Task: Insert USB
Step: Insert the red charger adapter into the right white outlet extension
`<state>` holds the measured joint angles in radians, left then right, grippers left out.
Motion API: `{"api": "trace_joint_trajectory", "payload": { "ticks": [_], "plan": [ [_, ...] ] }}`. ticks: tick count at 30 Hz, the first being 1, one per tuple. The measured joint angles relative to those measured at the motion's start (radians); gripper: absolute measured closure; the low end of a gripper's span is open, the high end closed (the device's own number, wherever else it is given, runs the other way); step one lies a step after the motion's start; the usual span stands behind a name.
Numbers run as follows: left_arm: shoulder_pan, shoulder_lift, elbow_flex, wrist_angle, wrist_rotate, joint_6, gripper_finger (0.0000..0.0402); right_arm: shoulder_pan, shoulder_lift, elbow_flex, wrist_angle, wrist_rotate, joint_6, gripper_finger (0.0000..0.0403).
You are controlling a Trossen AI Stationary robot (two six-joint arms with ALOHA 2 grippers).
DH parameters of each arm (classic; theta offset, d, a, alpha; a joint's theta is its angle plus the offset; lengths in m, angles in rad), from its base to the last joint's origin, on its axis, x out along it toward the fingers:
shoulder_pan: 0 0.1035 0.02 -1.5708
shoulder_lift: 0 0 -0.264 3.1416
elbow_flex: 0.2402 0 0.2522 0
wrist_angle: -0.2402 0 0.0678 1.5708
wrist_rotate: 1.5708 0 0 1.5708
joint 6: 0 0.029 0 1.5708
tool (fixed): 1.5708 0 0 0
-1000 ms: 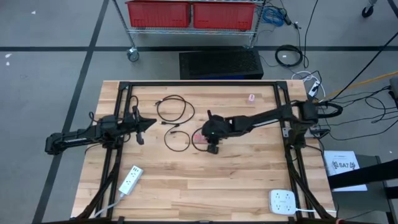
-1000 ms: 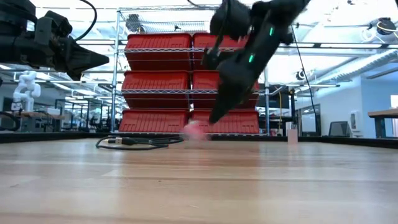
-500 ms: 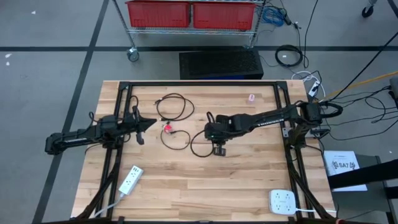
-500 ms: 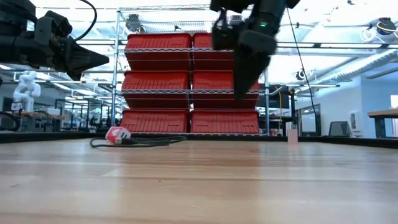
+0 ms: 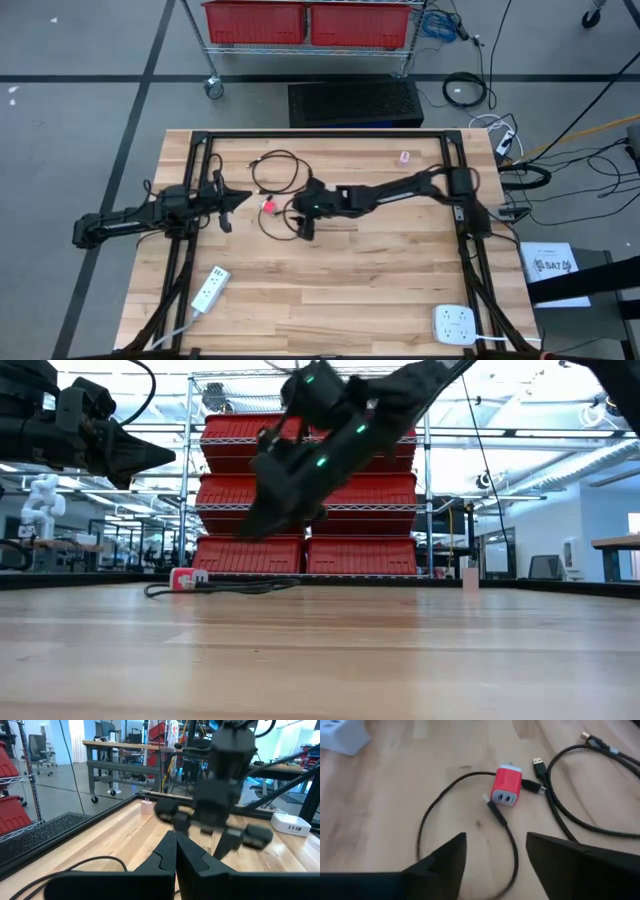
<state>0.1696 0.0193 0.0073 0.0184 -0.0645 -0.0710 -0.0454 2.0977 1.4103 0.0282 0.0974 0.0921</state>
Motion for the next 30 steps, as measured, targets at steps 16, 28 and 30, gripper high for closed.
{"api": "trace_joint_trajectory", "payload": {
  "ticks": [16,28,30],
  "plan": [
    [0.0,0.0,0.0,0.0,0.0,0.0,0.04,-0.05,0.383,0.523,-0.183,0.002,0.094,0.0149],
    [0.0,0.0,0.0,0.0,0.0,0.0,0.04,-0.039,0.431,0.608,-0.29,-0.024,0.089,0.0234],
    [0.0,0.0,0.0,0.0,0.0,0.0,0.04,-0.032,0.406,0.606,-0.324,-0.029,0.061,0.0275]
  ]
}}
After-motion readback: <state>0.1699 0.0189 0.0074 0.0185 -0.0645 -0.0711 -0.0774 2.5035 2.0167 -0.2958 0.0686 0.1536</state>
